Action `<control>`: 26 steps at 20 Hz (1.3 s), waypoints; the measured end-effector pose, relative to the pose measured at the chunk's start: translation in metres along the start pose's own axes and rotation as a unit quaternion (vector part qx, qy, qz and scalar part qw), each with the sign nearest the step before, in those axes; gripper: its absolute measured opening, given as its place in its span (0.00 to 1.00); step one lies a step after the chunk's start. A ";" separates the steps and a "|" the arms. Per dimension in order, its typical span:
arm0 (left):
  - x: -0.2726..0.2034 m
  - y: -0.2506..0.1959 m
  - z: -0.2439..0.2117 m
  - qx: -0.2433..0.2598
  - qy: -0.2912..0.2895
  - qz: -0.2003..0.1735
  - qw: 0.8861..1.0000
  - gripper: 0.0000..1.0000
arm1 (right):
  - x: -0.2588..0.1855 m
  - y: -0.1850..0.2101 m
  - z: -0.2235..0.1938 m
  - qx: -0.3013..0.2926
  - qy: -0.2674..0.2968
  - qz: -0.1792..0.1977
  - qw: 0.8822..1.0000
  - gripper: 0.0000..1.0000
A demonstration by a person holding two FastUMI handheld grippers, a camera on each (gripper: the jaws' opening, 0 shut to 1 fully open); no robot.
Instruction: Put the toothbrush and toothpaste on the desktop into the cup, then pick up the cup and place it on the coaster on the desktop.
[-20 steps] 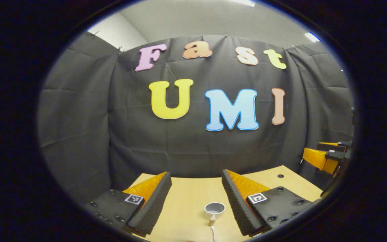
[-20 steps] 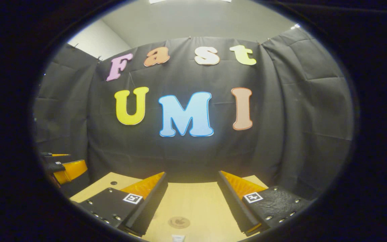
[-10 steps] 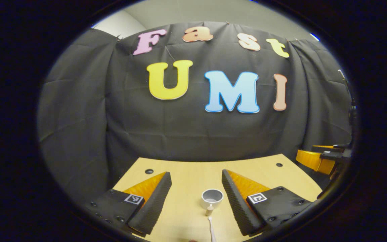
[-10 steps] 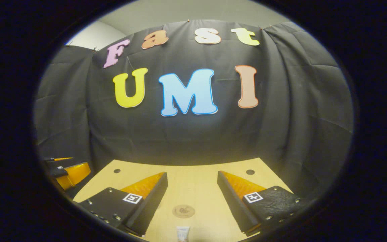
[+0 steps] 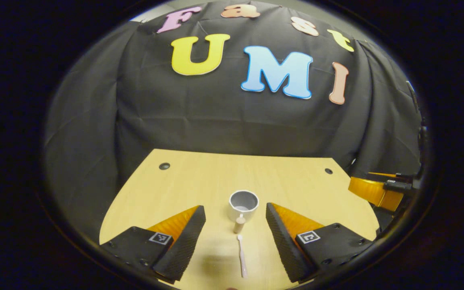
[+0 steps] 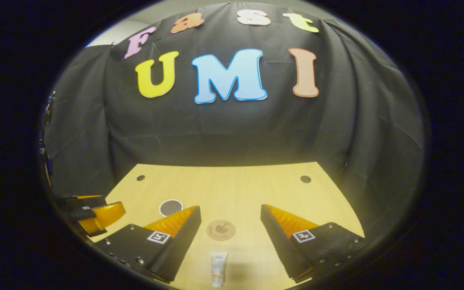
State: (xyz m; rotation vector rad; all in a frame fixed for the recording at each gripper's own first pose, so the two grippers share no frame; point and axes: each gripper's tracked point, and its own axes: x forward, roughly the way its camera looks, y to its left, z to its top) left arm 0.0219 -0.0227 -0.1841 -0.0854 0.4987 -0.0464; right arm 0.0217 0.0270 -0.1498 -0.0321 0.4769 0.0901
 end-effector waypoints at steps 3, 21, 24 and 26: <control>0.009 0.001 -0.023 -0.008 0.040 0.002 0.999 0.97 | 0.008 0.002 -0.025 0.005 0.040 0.004 0.999 0.94; 0.049 0.002 -0.172 -0.008 0.267 0.002 0.964 0.99 | 0.029 0.015 -0.179 0.003 0.278 0.029 0.960 0.96; 0.052 0.006 -0.194 -0.006 0.298 0.008 0.954 0.99 | 0.030 0.020 -0.206 0.002 0.313 0.034 0.949 0.95; 0.053 0.008 -0.206 -0.010 0.316 0.012 0.949 0.99 | 0.030 0.022 -0.221 -0.001 0.333 0.037 0.942 0.95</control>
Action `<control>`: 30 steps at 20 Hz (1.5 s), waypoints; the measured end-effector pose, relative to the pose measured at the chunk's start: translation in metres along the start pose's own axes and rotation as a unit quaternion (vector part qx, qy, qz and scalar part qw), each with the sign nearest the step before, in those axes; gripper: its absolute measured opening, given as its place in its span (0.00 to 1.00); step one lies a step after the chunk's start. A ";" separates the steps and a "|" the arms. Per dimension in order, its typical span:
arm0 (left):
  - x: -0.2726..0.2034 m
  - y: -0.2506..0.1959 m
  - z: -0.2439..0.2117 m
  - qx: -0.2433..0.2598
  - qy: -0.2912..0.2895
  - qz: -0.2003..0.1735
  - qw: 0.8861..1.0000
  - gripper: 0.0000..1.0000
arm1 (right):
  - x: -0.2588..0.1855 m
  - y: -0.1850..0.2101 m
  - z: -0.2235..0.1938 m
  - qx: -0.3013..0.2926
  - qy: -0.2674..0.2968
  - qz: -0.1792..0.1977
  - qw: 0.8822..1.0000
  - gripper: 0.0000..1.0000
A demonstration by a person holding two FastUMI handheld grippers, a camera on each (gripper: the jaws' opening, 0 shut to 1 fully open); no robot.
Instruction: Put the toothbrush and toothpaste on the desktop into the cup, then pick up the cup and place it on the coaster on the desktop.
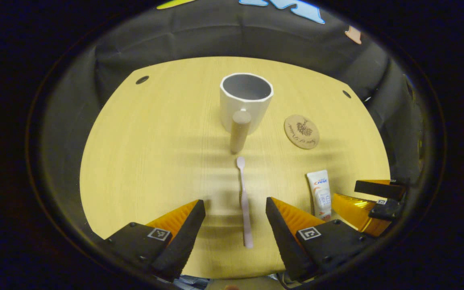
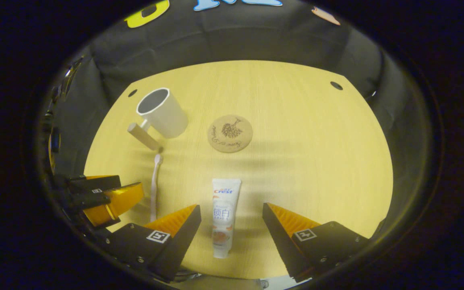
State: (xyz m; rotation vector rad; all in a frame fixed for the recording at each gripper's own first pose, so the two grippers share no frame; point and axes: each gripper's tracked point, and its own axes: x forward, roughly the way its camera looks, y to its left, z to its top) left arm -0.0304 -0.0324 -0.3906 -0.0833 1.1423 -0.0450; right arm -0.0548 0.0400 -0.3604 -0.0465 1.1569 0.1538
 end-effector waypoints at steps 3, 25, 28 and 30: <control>0.011 0.007 -0.012 -0.005 0.025 0.008 1.000 0.99 | 0.012 0.000 -0.016 -0.011 0.030 -0.005 0.999 0.96; 0.042 0.022 -0.033 -0.001 0.082 0.045 0.996 0.98 | 0.045 -0.005 -0.041 -0.013 0.088 -0.054 0.995 0.95; 0.042 0.022 -0.032 -0.002 0.082 0.046 0.996 0.97 | 0.046 -0.004 -0.042 0.016 0.097 -0.061 0.993 0.99; 0.042 0.019 -0.031 0.004 0.078 0.045 0.996 0.88 | 0.047 -0.004 -0.040 0.022 0.101 -0.064 0.993 0.98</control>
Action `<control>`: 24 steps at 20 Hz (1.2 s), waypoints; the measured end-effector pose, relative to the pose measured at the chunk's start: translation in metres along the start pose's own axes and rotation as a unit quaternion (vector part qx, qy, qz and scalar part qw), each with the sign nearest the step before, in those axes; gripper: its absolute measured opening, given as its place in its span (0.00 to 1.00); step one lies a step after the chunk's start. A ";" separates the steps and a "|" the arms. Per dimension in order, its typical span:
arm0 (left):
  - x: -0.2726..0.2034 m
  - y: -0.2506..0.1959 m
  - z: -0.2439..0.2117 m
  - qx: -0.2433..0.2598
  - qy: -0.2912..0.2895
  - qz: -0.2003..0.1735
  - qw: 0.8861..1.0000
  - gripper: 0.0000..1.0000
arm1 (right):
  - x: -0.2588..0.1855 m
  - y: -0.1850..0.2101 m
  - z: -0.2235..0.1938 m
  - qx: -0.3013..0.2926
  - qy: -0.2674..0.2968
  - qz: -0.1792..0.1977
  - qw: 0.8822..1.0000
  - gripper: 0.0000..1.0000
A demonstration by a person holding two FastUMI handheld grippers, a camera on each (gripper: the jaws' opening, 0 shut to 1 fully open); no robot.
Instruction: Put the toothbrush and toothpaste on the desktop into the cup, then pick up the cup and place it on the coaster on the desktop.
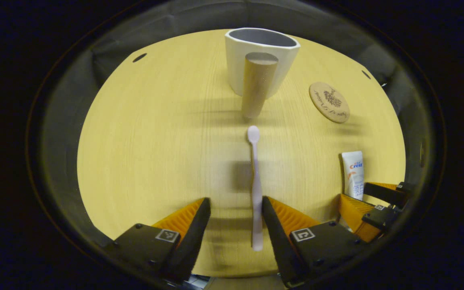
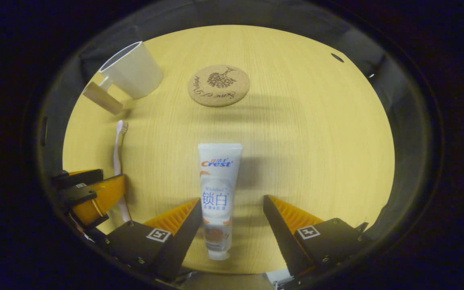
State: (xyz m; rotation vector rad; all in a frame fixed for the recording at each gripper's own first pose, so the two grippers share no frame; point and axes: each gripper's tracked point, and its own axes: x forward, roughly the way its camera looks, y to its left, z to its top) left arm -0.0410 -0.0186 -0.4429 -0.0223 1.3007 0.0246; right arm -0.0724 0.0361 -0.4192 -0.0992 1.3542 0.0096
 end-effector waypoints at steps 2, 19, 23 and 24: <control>0.000 -0.004 0.004 0.003 -0.002 -0.003 1.000 0.58 | 0.001 0.002 -0.002 -0.002 0.003 0.002 1.000 0.80; -0.002 -0.014 0.003 -0.007 -0.004 -0.030 1.000 0.10 | -0.007 0.009 -0.017 0.057 0.043 0.054 0.996 0.24; -0.017 -0.024 0.005 0.001 -0.014 -0.044 0.999 0.10 | -0.009 0.005 -0.022 0.064 0.044 0.053 0.996 0.23; -0.021 -0.030 0.005 0.000 -0.014 -0.051 0.999 0.10 | -0.010 0.006 -0.023 0.067 0.043 0.055 0.995 0.23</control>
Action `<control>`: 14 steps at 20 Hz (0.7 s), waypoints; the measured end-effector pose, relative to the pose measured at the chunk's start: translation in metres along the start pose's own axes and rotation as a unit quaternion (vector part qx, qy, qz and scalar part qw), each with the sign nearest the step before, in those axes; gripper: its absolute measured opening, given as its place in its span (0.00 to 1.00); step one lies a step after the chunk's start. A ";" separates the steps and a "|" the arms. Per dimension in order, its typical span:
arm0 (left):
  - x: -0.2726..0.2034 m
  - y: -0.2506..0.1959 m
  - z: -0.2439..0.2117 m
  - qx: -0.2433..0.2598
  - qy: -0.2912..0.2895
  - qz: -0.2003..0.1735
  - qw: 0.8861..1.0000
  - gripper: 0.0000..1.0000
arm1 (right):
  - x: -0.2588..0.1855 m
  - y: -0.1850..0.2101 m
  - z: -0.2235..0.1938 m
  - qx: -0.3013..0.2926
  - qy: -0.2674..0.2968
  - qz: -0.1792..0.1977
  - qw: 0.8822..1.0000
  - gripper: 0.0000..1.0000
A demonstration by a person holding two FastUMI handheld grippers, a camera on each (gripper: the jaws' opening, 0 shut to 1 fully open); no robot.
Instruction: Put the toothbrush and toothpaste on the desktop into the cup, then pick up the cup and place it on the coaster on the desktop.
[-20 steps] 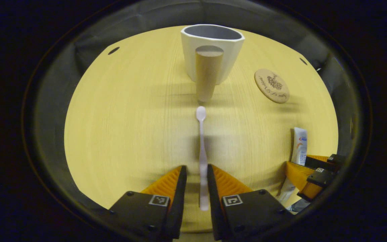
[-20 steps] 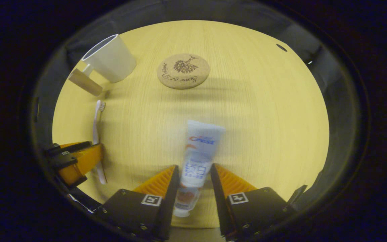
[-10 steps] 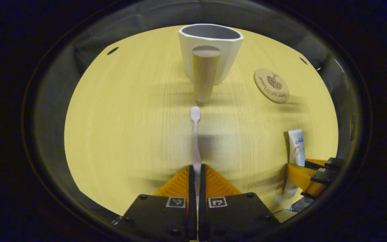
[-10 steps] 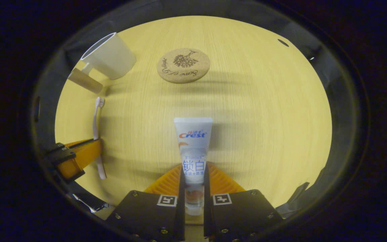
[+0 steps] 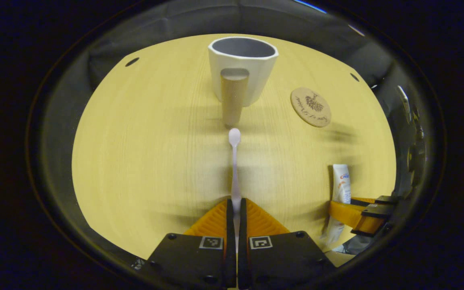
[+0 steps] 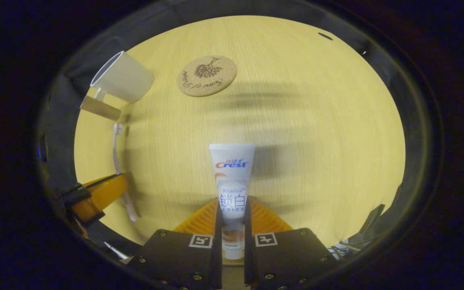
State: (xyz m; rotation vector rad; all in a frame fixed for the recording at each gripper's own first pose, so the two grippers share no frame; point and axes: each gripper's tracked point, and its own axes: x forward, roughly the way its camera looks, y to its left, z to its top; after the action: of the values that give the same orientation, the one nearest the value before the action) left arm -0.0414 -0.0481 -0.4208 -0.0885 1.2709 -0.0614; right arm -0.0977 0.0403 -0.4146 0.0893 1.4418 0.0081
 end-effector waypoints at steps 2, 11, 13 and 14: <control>-0.008 -0.013 0.002 -0.001 -0.004 -0.018 1.000 0.10 | -0.002 0.001 -0.001 0.003 -0.003 0.004 1.000 0.23; -0.070 -0.057 0.059 0.007 -0.069 -0.078 0.995 0.10 | -0.007 0.001 -0.002 0.015 -0.012 0.011 1.000 0.23; -0.081 -0.057 0.079 0.004 -0.087 -0.083 0.993 0.10 | -0.008 0.002 -0.002 0.017 -0.013 0.013 1.000 0.23; -0.086 -0.056 0.092 0.004 -0.099 -0.084 0.992 0.10 | -0.009 0.002 -0.002 0.018 -0.013 0.014 1.000 0.23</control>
State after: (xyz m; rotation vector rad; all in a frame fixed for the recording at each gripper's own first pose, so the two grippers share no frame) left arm 0.0214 -0.0925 -0.3065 -0.1897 1.0628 -0.1983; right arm -0.1003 0.0421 -0.4056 0.1386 1.4144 0.0033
